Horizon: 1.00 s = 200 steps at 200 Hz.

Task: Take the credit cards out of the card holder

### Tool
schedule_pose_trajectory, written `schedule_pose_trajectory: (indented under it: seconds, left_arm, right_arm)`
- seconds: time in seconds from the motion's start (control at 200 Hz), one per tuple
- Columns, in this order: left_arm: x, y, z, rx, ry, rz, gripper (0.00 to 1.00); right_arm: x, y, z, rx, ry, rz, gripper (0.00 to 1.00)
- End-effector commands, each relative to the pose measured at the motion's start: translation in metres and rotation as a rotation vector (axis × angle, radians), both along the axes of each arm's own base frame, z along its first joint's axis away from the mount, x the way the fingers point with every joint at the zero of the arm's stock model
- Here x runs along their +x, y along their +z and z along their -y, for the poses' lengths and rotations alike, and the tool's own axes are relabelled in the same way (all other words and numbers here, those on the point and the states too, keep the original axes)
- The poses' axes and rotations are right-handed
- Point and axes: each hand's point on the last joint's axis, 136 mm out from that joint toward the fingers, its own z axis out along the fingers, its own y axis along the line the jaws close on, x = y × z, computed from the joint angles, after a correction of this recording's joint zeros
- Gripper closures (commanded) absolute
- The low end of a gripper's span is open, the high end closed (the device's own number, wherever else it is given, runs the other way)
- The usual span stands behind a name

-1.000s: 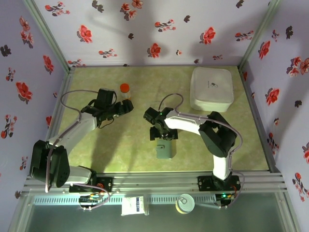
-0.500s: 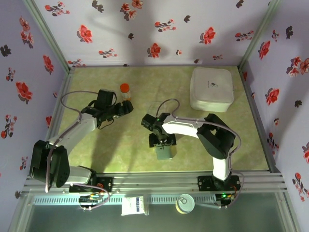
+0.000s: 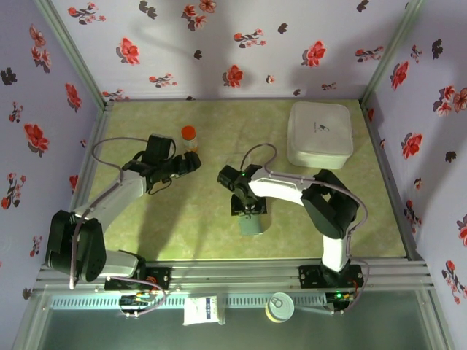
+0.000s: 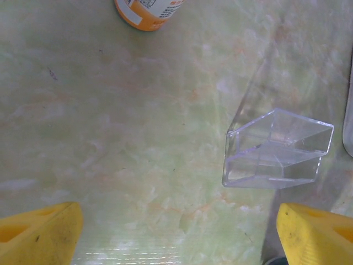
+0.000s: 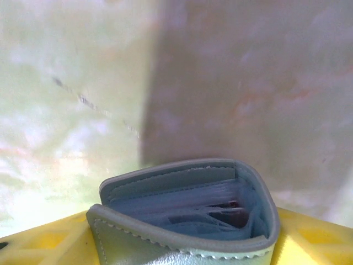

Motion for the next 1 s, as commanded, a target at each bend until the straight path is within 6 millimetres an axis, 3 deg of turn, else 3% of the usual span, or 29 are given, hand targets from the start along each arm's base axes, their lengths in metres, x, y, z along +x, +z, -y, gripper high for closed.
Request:
schedule_pose_trajectory:
  seconds: [0.0,0.14,0.295,0.54,0.8,0.995]
  left_arm:
    - [0.003,0.008,0.0,0.003,-0.016,0.011,0.09]
    - [-0.001,0.014,-0.007,0.007,-0.004,0.03,0.09]
    - [-0.006,0.017,-0.016,0.009,0.013,0.037,0.09]
    - [-0.013,0.021,-0.027,0.007,0.036,0.048,0.09]
    - [-0.017,0.026,-0.04,0.019,0.054,0.055,0.09]
    - [-0.017,0.028,-0.045,0.024,0.062,0.058,0.08]
  right_arm:
    - [0.021,0.0,-0.003,-0.026,0.066,0.022,0.34]
    - [0.034,0.0,-0.014,-0.037,0.127,0.022,0.33]
    - [0.037,0.001,-0.034,0.005,0.187,0.013,0.2]
    - [0.029,0.006,-0.073,0.042,0.307,0.008,0.17]
    - [-0.003,0.01,-0.11,0.095,0.432,-0.033,0.16]
    - [-0.039,0.009,-0.12,0.108,0.499,-0.101,0.16]
